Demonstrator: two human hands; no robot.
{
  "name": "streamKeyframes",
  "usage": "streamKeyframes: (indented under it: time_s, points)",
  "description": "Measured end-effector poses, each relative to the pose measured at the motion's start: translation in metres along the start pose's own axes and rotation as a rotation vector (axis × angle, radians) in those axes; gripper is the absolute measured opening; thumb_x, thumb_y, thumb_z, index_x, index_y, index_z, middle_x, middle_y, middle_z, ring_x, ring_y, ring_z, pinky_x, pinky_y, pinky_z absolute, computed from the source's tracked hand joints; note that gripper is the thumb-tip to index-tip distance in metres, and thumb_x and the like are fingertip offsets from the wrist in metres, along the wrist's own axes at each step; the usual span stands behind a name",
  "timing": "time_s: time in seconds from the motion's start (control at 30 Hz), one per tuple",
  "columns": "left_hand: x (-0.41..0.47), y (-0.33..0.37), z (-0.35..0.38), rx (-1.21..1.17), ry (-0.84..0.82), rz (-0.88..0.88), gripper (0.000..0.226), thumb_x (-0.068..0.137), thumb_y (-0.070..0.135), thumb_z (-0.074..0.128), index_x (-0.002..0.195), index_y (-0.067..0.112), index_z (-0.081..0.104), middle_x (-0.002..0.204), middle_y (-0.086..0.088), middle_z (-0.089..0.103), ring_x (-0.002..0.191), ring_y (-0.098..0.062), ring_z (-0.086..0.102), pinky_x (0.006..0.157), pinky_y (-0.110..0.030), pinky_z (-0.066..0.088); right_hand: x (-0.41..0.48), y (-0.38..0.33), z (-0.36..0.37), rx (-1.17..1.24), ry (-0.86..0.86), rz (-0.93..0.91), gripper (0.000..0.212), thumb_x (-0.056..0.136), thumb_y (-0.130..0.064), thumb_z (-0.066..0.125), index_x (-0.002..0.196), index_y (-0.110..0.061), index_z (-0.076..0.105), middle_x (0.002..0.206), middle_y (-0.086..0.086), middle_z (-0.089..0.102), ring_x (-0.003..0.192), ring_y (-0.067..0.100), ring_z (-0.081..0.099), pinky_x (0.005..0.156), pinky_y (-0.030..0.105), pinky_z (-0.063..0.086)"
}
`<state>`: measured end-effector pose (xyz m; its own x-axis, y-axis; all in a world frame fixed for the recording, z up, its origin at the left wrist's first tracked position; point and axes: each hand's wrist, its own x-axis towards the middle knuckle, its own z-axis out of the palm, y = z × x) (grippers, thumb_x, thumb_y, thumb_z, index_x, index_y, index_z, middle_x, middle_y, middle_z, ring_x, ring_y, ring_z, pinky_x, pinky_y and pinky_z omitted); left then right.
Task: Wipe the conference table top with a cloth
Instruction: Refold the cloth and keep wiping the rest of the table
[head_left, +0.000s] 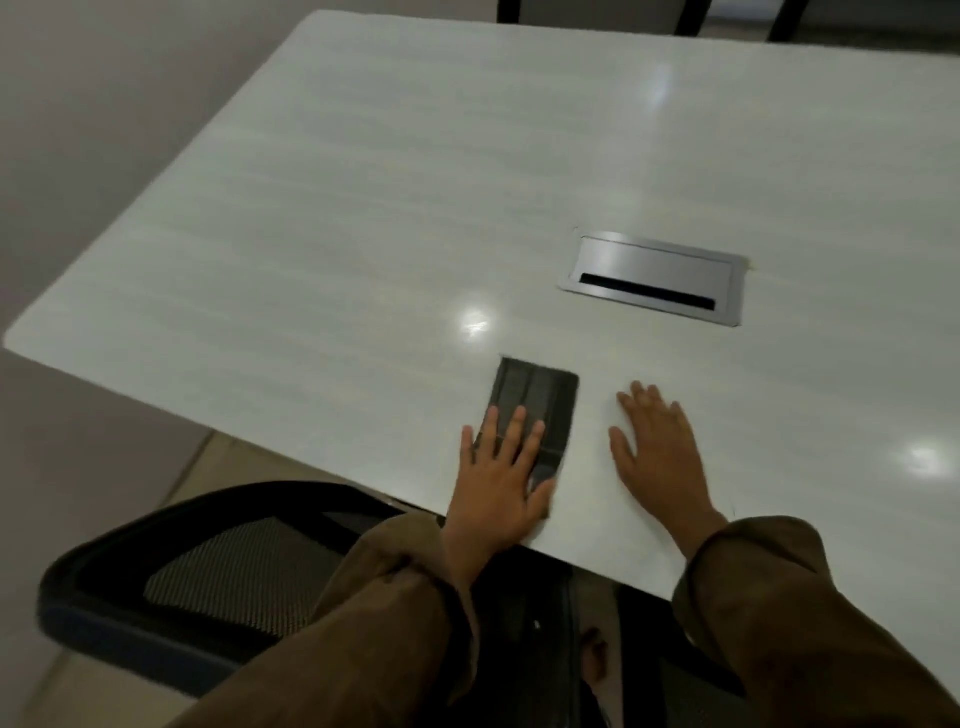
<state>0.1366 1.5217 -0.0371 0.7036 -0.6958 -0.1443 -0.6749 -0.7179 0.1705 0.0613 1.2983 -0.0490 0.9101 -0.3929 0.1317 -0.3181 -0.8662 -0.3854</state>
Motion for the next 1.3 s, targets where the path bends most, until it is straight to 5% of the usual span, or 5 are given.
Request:
streamKeyframes:
  time_s: [0.2, 0.43, 0.8, 1.1, 1.3]
  points:
    - [0.021, -0.084, -0.019, 0.088, 0.020, 0.139, 0.071, 0.089, 0.056, 0.039, 0.153, 0.026, 0.029, 0.161, -0.003, 0.026, 0.149, -0.030, 0.021, 0.109, -0.062, 0.029, -0.056, 0.060, -0.038, -0.060, 0.015, 0.214, 0.056, 0.098, -0.042, 0.032, 0.143, -0.013, 0.049, 0.153, 0.011, 0.044, 0.144, 0.028, 0.037, 0.119, 0.046, 0.024]
    - [0.152, -0.006, -0.035, 0.011, -0.040, -0.153, 0.080, 0.088, 0.062, 0.008, 0.157, 0.023, 0.007, 0.165, -0.009, 0.001, 0.150, -0.039, -0.004, 0.118, -0.057, 0.000, -0.103, 0.072, -0.035, -0.055, 0.231, 0.409, 0.051, 0.097, -0.034, 0.042, 0.140, -0.009, 0.052, 0.150, 0.011, 0.048, 0.142, 0.026, 0.040, 0.119, 0.046, 0.029]
    - [0.100, 0.116, 0.007, 0.099, -0.098, 0.500, 0.073, 0.096, 0.061, 0.020, 0.158, 0.023, 0.009, 0.165, -0.003, 0.004, 0.152, -0.030, -0.004, 0.121, -0.055, 0.005, -0.098, 0.075, -0.036, -0.040, 0.287, 0.424, 0.045, 0.096, -0.023, 0.044, 0.138, -0.011, 0.055, 0.147, 0.009, 0.052, 0.140, 0.024, 0.043, 0.119, 0.044, 0.031]
    - [0.044, 0.020, -0.012, 0.001, -0.066, -0.299, 0.086, 0.089, 0.069, 0.010, 0.158, 0.018, 0.003, 0.165, -0.010, -0.002, 0.150, -0.039, -0.004, 0.118, -0.060, 0.009, -0.098, 0.074, -0.034, -0.039, 0.271, 0.418, 0.046, 0.097, -0.023, 0.039, 0.137, -0.008, 0.057, 0.146, 0.011, 0.052, 0.139, 0.026, 0.044, 0.117, 0.046, 0.032]
    - [0.012, 0.137, 0.005, 0.011, -0.162, -0.134, 0.079, 0.086, 0.074, 0.002, 0.149, 0.033, -0.021, 0.162, -0.008, -0.018, 0.149, -0.038, -0.016, 0.118, -0.056, -0.001, -0.102, 0.075, -0.044, 0.015, 0.151, 0.423, 0.048, 0.097, -0.025, 0.037, 0.137, -0.007, 0.056, 0.147, 0.013, 0.051, 0.139, 0.029, 0.044, 0.117, 0.047, 0.032]
